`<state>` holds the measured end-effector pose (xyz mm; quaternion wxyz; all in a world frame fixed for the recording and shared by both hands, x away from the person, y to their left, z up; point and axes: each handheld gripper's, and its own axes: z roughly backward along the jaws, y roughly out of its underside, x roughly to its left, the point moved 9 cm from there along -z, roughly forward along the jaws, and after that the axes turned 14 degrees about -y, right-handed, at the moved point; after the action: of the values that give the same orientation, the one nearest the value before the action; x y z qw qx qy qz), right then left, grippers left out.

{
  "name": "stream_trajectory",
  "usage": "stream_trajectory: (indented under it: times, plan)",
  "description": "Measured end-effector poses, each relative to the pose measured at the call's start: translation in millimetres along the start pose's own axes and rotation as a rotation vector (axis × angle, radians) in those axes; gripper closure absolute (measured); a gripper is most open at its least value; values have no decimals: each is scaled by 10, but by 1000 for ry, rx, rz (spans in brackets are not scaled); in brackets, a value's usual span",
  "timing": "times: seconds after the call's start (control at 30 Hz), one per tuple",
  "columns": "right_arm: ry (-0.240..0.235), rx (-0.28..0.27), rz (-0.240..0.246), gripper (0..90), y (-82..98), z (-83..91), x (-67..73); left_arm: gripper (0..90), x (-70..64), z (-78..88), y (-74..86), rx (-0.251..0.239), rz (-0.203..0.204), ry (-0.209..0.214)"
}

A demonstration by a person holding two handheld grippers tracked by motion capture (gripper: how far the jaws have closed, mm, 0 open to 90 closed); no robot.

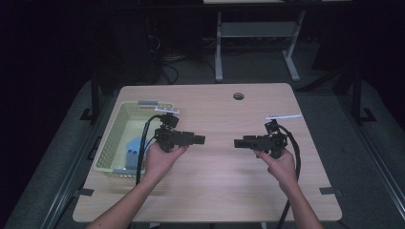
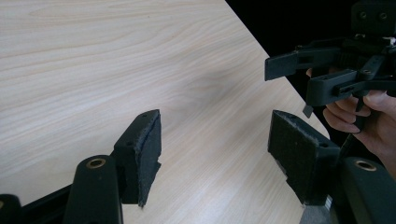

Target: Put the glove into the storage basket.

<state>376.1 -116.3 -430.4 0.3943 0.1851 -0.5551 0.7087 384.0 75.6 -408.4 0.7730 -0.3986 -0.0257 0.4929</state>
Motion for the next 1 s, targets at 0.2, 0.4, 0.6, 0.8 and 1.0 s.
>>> stream_trajectory:
  times: [0.2, 0.4, 0.6, 0.8, 1.0]
  plan:
    - [14, -4, -22, 296, 105, 118, -88, 344, -72, -55, 13, -7, -9, 9]
    - [24, -14, -43, 295, 204, 219, -162, 336, -165, -138, 48, -5, -16, 29]
    - [32, -19, -57, 292, 297, 289, -221, 325, -242, -241, 106, 0, -24, 35]
    - [38, -22, -70, 290, 388, 356, -284, 319, -319, -323, 170, 1, -35, 46]
    - [45, -27, -85, 290, 499, 418, -344, 310, -373, -405, 258, 3, -39, 54]
